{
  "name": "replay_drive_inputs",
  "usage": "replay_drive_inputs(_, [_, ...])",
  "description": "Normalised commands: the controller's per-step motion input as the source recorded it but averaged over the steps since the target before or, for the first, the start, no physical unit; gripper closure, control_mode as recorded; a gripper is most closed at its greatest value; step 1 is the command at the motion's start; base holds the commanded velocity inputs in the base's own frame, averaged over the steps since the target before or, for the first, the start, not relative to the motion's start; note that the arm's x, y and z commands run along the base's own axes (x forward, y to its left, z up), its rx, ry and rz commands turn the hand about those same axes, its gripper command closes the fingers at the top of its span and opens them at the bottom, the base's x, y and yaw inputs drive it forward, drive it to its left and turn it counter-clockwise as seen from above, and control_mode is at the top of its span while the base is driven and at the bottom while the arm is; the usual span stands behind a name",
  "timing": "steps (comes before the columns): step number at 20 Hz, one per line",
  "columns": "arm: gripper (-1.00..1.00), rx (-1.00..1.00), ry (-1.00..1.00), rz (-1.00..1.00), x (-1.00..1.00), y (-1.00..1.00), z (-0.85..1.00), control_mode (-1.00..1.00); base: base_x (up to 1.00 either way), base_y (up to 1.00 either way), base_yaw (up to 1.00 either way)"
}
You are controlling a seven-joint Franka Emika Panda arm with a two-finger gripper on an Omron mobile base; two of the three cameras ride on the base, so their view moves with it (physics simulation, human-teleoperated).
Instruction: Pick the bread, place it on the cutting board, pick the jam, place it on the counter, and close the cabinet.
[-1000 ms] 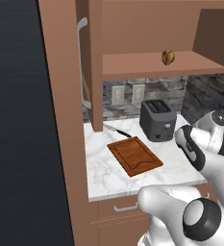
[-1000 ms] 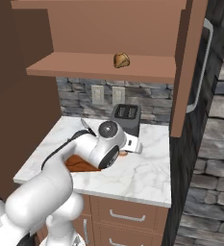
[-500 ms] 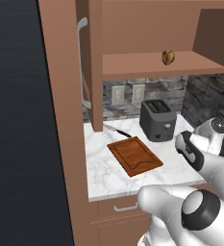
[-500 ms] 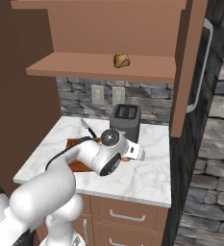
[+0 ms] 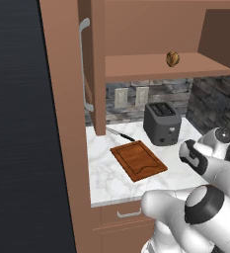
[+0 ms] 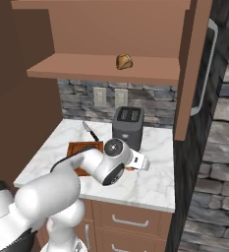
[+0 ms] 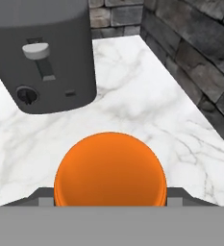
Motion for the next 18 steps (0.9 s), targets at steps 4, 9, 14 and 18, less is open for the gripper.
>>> replay_drive_inputs(4, [1.0, 0.0, 0.0, -0.03, 0.07, -0.03, -0.14, -1.0, 0.0, 0.0, 0.0])
replay_drive_inputs(9, [1.0, 0.0, 0.0, -0.01, 0.08, -0.02, -0.14, -1.0, 0.0, 0.0, 0.0])
replay_drive_inputs(14, [1.0, 0.0, 0.0, -0.01, 0.07, 0.0, -0.14, -1.0, 0.0, 0.0, 0.0])
replay_drive_inputs(18, [1.0, 0.0, 0.0, -0.01, 0.05, 0.0, -0.15, -1.0, 0.0, 0.0, 0.0])
